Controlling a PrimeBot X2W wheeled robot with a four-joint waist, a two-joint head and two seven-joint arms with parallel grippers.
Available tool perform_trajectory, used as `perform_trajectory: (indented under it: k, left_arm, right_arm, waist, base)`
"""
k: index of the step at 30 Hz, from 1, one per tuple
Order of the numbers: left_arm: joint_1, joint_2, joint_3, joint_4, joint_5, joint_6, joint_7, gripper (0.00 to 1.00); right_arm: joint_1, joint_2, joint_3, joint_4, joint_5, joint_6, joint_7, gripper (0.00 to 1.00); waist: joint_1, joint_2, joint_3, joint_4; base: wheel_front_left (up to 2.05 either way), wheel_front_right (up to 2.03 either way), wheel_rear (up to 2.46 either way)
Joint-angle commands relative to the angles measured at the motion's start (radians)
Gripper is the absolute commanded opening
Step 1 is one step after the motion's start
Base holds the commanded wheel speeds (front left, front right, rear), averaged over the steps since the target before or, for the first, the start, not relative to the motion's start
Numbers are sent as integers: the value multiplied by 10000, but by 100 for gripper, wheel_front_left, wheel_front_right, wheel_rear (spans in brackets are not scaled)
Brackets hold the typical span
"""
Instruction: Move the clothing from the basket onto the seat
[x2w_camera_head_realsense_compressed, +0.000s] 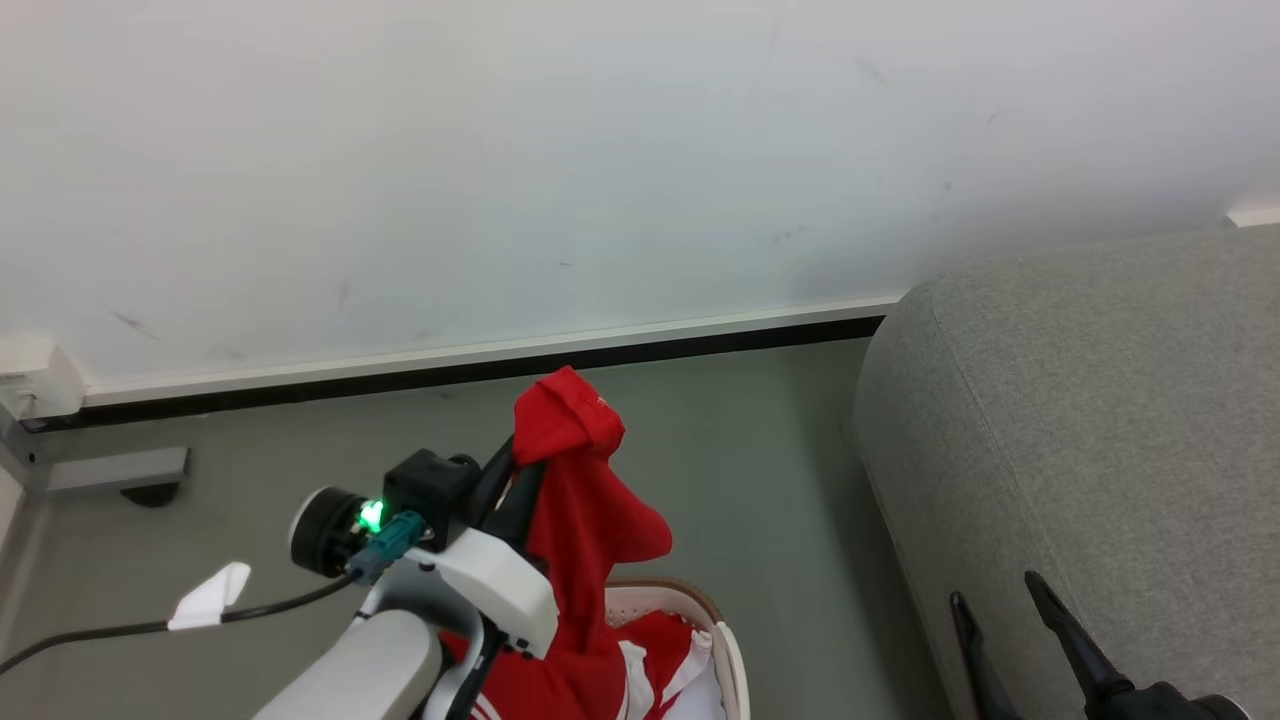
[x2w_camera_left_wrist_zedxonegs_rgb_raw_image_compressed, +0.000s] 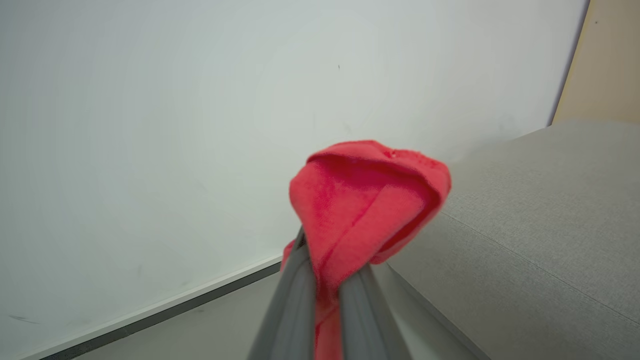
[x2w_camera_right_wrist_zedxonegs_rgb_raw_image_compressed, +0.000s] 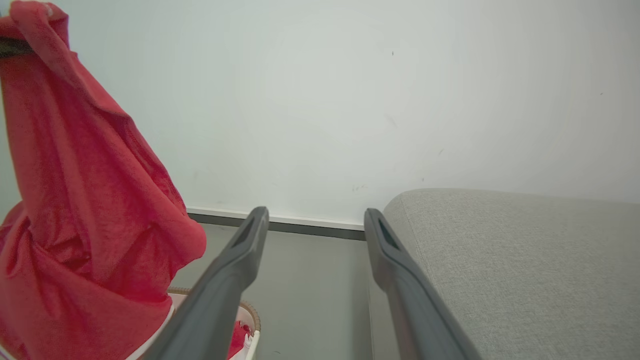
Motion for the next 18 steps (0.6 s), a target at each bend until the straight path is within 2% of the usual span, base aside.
perform_trajectory:
  k: [1,5,9,15,18]
  left_arm:
    - [103,115,21,-63,-9,67,15,0]
    - [16,162,-19,-653,40,215,278,0]
    - [-247,115,-146,-1214,215,263,524,0]
    - [-682,-228,-510,-2034,535,371,940,0]
    - [-926,-483,-750,-2306,653,354,1149,0]
  right_arm:
    - [14,-67,22,-54,-37,-21,-1,100]
    - [-179,-231,523,-205,-165,-21,-1,100]
    - [-547,-254,1458,-395,-274,-21,1,100]
    - [-1523,-152,3246,40,-196,-21,-1,100]
    - [-2084,-55,3780,508,-159,-23,1,100]
  waist:
    - [2,-1,-15,19]
    - [2,-1,-84,105]
    - [2,-1,-106,204]
    - [2,-1,-156,388]
    - [2,-1,-190,537]
  base:
    - [0,0,0]
    - [0,0,0]
    - [0,0,0]
    - [0,0,0]
    - [0,0,0]
